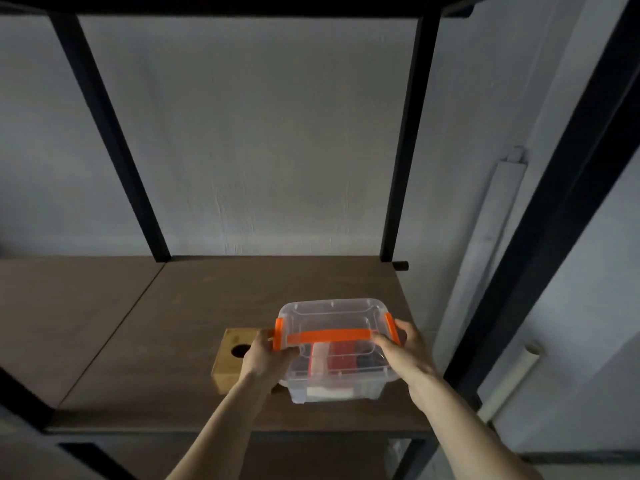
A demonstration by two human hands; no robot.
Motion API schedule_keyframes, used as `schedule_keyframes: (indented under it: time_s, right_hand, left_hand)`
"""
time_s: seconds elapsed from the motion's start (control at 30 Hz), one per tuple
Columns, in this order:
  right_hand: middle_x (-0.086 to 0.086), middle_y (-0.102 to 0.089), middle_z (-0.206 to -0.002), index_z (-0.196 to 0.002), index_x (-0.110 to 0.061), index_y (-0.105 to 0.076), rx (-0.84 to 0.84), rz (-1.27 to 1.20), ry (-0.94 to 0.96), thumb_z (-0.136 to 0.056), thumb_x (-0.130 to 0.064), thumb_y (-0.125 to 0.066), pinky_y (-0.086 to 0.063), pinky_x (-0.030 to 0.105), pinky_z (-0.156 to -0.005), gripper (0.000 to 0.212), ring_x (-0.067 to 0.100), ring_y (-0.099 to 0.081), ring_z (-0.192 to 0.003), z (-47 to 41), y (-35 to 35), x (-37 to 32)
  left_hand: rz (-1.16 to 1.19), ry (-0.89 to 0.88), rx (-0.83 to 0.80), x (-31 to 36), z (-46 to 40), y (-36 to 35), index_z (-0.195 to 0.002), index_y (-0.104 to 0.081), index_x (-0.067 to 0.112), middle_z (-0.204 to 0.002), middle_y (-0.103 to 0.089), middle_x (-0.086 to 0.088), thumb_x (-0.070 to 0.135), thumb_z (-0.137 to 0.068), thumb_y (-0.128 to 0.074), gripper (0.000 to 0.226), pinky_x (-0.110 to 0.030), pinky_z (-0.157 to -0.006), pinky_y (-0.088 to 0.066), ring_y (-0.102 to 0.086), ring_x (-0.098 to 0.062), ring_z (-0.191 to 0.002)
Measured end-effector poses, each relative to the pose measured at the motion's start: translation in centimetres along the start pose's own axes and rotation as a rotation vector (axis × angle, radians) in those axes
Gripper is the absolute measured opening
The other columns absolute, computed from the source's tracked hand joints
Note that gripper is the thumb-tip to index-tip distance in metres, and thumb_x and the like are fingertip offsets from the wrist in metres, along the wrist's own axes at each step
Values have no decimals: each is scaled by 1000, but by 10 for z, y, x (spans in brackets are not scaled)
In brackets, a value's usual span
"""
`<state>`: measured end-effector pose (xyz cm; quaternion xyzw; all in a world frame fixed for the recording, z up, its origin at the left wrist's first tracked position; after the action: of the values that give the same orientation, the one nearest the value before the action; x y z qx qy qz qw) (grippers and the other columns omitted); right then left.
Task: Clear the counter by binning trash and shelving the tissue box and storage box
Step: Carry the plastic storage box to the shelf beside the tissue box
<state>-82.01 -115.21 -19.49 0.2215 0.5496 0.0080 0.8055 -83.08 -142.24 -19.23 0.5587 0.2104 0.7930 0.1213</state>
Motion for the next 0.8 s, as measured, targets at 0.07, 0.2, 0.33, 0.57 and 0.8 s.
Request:
schedule_keyframes:
  time_s: [0.07, 0.2, 0.33, 0.57, 0.8]
  right_hand:
    - [0, -58, -133, -145, -32, -47, -21, 0, -29, -81, -52, -79, -54, 43, -90, 75, 23, -60, -114, -14, -8, 7]
    - [-7, -59, -112, -142, -29, -49, -15, 61, -48, -83, -48, -79, -48, 28, -70, 69, 8, -59, -90, -33, -18, 19]
    - [-2, -62, -118, -145, -27, -44, -17, 177, -77, -87, -43, -76, -57, 38, -84, 69, 18, -65, -100, -45, -26, 23]
    - [9, -56, -146, -156, -19, -32, -83, 348, 13, -90, -41, -74, -52, 45, -104, 82, 31, -58, -131, -58, -43, 29]
    - [6, -45, -153, -161, -24, -21, -46, 571, 146, -94, -54, -62, -49, 45, -106, 84, 27, -52, -138, -58, -42, 24]
  left_hand:
    - [-89, -12, 6, -3, -19, -4, -90, -61, 32, -79, -71, 6, 20, -79, -74, 21, -40, -76, -62, -70, -14, -73]
    - [-223, -38, -42, -7, -50, -17, -78, -51, 37, -77, -70, 9, 30, -77, -80, 30, -36, -72, -62, -70, -10, -71]
    - [-286, -49, -86, -14, -70, -29, -99, -52, 34, -86, -69, 10, 42, -76, -82, 39, -34, -71, -62, -70, -9, -75]
    - [-416, -118, -73, -25, -85, -38, -111, -52, 32, -83, -60, 17, 51, -80, -74, 42, -23, -55, -48, -59, 0, -69]
    - [-555, -193, -64, -21, -80, -39, -139, -38, 25, -114, -63, 3, 58, -87, -60, 65, -28, -62, -53, -63, -14, -86]
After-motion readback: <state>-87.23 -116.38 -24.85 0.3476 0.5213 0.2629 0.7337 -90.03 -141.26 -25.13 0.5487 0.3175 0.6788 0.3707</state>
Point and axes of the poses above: each hand's wrist, its own z-axis away from the middle knuckle, its own y-axis out of the back of the hand, x = y × z, the point moved 5 cm from there along -z, towards the middle knuckle
